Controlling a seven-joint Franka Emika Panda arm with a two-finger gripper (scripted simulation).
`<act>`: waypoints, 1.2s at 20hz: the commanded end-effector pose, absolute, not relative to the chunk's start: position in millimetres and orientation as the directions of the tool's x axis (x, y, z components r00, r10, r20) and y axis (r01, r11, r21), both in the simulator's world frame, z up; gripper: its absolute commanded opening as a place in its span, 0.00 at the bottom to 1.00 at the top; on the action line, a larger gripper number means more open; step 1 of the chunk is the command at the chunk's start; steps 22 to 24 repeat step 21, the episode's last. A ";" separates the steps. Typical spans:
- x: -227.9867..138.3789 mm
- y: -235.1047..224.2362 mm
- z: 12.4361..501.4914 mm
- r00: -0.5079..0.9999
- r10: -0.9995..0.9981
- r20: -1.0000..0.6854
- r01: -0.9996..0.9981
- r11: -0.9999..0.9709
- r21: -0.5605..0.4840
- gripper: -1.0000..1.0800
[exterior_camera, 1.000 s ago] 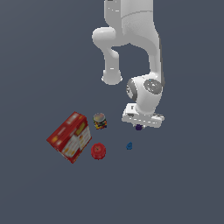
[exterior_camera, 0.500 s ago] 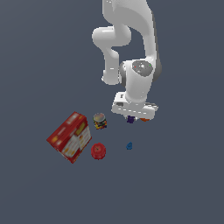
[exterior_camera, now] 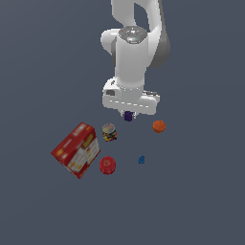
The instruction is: Pick up a designated object from a clutter of objects.
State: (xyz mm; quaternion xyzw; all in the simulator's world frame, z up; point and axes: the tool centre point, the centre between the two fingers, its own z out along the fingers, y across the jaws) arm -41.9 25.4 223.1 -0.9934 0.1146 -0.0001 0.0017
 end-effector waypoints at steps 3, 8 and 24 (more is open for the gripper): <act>-43.0 -5.4 265.1 0.974 -0.227 -0.001 -0.227 -0.974 -0.004 0.00; -42.4 -34.5 303.9 0.974 -0.228 -0.001 -0.228 -0.974 -0.003 0.00; -39.6 -66.7 346.8 0.974 -0.228 0.000 -0.228 -0.974 0.000 0.00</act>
